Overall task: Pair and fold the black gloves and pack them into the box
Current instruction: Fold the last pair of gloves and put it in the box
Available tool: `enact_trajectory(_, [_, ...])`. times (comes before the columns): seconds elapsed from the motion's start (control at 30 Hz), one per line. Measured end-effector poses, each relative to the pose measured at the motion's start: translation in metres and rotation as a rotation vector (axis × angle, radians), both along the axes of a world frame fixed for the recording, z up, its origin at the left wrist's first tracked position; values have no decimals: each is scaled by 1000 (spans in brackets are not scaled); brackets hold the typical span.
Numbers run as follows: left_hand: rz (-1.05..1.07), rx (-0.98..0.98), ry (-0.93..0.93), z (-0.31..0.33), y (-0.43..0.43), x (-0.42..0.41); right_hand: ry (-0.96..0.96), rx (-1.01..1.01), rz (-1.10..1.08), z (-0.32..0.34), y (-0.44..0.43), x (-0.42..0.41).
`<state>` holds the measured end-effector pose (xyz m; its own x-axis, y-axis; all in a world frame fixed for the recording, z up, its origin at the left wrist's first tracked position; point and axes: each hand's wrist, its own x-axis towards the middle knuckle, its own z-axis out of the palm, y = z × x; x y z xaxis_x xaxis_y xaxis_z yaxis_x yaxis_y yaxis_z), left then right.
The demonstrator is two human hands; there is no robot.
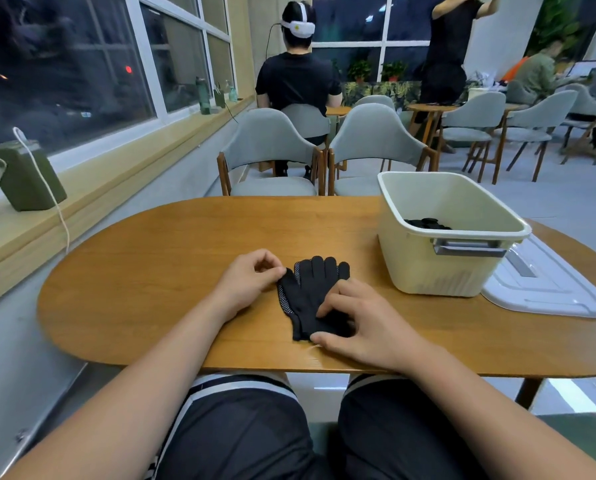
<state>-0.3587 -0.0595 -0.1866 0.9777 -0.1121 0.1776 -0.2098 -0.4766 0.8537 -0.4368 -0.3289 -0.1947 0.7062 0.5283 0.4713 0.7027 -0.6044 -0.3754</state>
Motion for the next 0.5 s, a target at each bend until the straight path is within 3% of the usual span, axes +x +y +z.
enact_trajectory(0.5, [-87, -47, 76, 6, 0, -9, 4, -37, 25, -1, 1, 1])
